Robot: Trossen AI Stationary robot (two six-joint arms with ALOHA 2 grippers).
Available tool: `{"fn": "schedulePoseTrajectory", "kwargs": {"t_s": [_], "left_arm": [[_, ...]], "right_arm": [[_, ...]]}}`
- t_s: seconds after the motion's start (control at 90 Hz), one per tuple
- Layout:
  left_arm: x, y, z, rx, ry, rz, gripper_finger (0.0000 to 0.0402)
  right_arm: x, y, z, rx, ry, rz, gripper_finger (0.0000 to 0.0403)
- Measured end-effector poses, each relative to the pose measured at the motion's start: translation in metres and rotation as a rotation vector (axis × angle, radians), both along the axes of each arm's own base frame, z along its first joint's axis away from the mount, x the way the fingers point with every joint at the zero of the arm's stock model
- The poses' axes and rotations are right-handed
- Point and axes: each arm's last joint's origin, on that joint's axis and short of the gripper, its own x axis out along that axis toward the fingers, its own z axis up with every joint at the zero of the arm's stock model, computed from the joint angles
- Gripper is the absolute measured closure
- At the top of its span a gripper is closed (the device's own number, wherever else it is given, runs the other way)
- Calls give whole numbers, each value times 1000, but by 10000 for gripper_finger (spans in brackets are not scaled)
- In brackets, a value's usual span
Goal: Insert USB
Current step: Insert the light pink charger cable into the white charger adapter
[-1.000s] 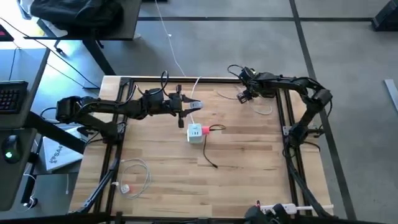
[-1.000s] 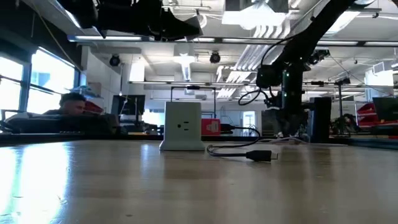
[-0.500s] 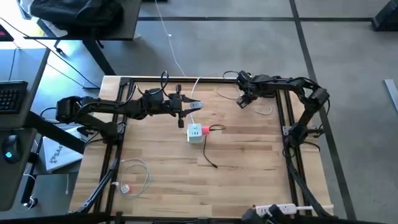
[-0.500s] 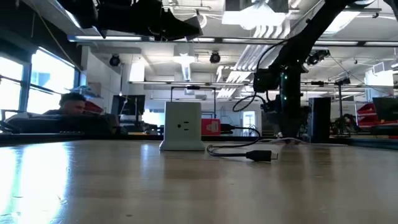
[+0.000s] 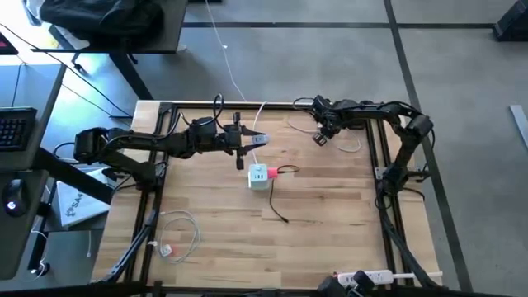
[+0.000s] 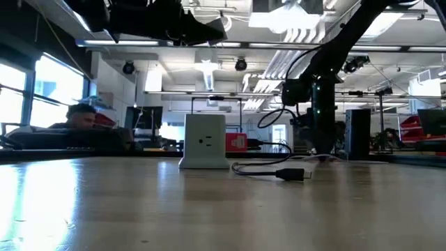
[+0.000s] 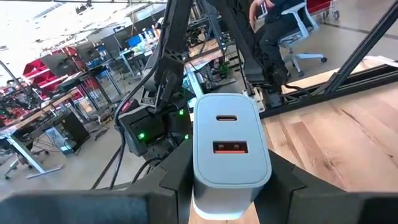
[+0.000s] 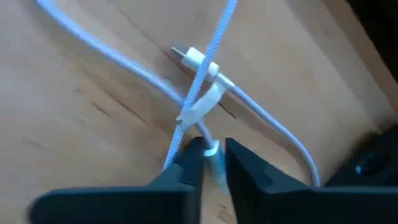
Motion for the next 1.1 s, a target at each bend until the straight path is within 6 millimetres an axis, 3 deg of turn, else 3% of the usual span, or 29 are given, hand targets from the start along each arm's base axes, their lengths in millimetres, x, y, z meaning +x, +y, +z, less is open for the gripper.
{"fn": "schedulePoseTrajectory", "kwargs": {"t_s": [0.211,0.389,0.578,0.744,1.1], "left_arm": [[0,-3,-4,0,43,-86,300],[0,-4,-5,11,53,-156,300],[0,-5,-5,9,48,-188,300],[0,-5,-5,7,49,-188,300],[0,-5,-5,0,49,-188,300]], "right_arm": [[7,4,14,31,-3,-2,401],[15,12,60,-57,61,-15,402],[20,26,88,-116,127,-51,403],[27,42,96,-214,225,-47,403],[45,71,101,-321,217,-19,403]]}}
